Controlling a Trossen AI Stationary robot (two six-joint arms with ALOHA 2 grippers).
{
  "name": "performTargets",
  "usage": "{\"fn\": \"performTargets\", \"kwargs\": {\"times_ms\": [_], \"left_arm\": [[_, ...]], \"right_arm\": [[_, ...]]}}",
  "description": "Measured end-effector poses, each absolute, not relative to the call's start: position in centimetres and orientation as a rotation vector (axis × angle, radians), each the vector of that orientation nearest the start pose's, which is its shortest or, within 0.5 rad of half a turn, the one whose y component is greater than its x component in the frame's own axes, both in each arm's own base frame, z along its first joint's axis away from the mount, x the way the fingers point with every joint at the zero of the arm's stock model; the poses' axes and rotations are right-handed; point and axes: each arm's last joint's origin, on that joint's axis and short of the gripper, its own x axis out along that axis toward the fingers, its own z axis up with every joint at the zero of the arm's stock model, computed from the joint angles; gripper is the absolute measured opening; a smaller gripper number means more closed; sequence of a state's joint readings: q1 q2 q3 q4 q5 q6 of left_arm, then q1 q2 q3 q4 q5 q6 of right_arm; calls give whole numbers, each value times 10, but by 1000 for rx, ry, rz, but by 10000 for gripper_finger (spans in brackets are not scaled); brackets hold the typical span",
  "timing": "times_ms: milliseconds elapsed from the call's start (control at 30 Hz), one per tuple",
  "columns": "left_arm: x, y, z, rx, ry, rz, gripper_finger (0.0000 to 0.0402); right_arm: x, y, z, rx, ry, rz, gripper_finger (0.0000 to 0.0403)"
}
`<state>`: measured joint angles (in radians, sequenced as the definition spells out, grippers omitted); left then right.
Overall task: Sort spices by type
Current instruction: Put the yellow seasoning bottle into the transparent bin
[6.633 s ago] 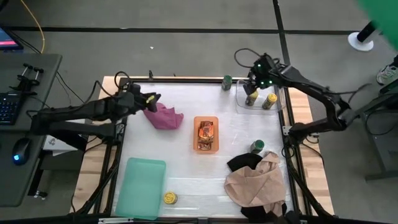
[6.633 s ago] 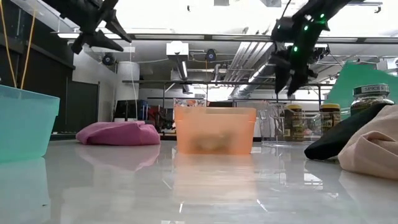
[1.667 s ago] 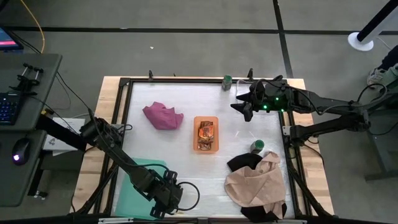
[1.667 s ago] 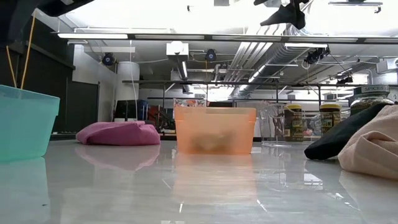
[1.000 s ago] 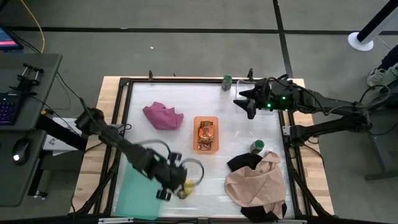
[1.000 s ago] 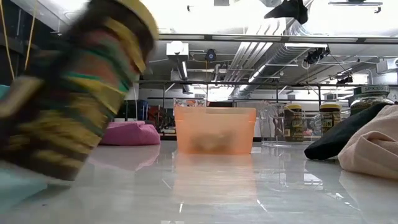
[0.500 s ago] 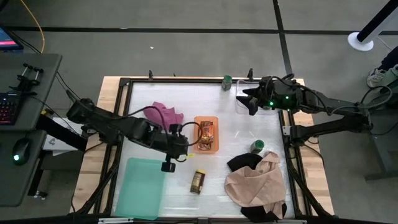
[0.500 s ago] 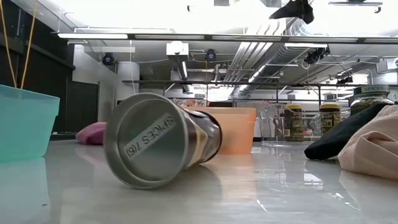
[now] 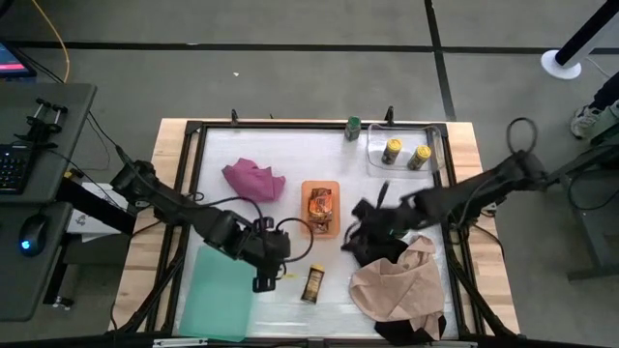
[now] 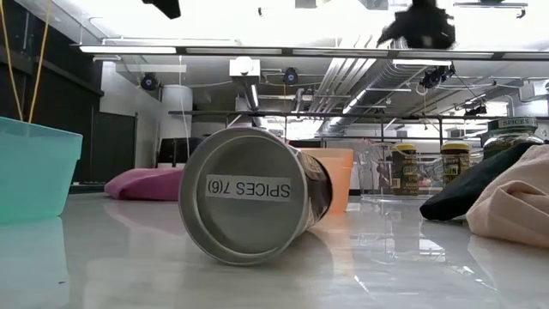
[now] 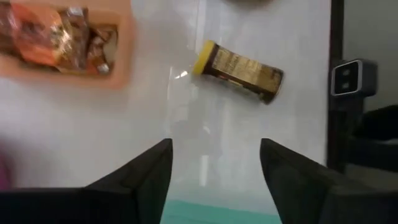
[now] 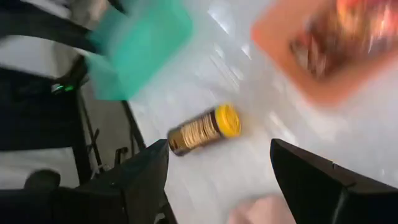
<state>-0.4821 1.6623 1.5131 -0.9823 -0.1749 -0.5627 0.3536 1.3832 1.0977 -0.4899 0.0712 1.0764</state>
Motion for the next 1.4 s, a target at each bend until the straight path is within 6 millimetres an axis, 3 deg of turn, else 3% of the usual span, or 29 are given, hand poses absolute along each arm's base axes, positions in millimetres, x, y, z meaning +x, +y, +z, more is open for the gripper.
{"fn": "performTargets", "kwargs": {"times_ms": [133,300,467,700,933,1133,1400], "left_arm": [[292,-159,309,-210,1057,115,251],[284,-161,314,-241,1026,172,255],[285,-142,313,-120,1043,261,255],[283,-113,309,116,1204,224,255],[269,-103,314,255,1235,198,255],[245,-94,319,225,1139,165,255],[211,-79,311,28,999,182,255]], "right_arm": [[281,139,254,988,834,-304,275],[296,182,226,1188,684,-369,275],[326,209,212,1240,707,-497,275],[387,212,209,1202,788,-759,275],[431,203,210,1254,901,-967,275],[438,207,225,1283,956,-1093,275],[431,222,215,1373,1010,-1139,275]]}}
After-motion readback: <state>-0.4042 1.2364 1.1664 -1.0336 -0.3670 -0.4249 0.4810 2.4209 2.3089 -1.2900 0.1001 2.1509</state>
